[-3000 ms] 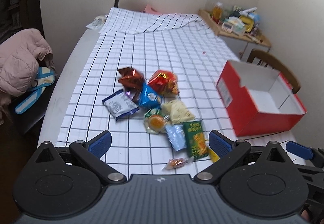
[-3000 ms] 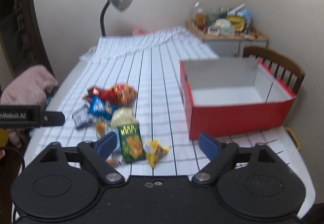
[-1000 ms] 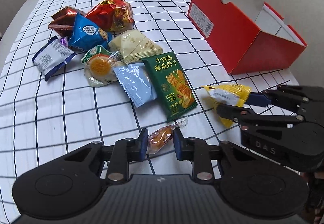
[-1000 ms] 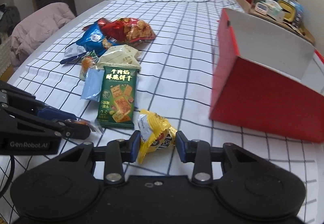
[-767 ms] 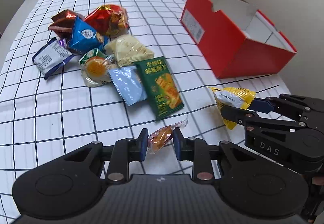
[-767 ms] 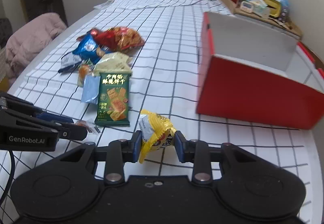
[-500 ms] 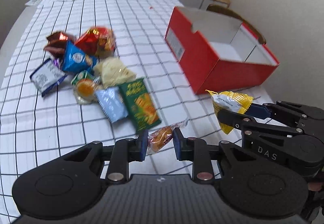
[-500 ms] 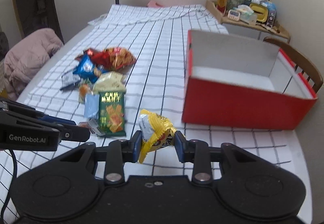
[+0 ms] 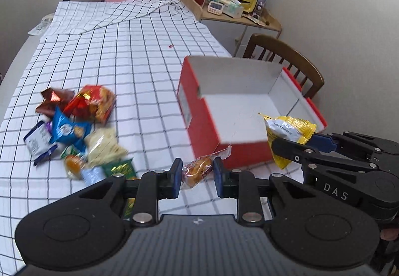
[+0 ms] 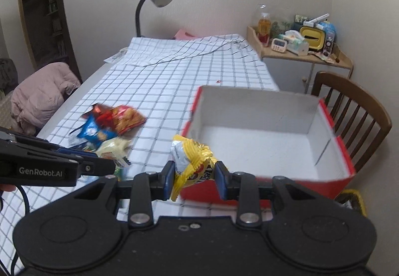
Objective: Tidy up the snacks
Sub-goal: 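Carry both snacks over the red box and open both tools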
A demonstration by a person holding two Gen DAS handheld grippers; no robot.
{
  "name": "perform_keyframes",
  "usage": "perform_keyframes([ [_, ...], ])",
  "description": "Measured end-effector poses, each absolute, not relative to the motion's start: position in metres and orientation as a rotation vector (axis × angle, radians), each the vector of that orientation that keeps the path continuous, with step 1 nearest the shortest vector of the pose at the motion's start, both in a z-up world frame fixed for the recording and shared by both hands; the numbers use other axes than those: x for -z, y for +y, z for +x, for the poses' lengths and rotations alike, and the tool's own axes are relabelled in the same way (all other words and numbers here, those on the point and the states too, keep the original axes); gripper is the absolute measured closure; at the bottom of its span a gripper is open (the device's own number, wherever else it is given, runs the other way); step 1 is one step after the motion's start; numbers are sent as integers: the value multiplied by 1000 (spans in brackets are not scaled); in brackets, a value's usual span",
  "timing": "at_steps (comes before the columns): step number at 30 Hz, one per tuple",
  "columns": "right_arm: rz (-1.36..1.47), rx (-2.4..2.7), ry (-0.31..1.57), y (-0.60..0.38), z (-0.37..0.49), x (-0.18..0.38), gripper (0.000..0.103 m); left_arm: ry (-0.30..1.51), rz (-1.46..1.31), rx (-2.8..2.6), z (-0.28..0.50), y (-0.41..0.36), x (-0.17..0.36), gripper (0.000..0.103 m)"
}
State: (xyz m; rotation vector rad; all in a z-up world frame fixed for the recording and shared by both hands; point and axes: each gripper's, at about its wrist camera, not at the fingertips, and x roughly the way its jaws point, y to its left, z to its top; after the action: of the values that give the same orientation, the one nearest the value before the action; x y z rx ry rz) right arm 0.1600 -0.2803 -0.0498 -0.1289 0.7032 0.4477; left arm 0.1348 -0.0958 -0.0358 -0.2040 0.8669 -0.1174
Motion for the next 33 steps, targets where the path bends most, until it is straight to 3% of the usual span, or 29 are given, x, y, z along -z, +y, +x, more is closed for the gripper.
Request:
perform_keyframes([
  [13,-113,-379,738,-350,234,58,70,900,-189,64,222,-160,35,78],
  [33,-159,-353,936,-371,293,120,70,1079,-57,26,298,-212,104,78],
])
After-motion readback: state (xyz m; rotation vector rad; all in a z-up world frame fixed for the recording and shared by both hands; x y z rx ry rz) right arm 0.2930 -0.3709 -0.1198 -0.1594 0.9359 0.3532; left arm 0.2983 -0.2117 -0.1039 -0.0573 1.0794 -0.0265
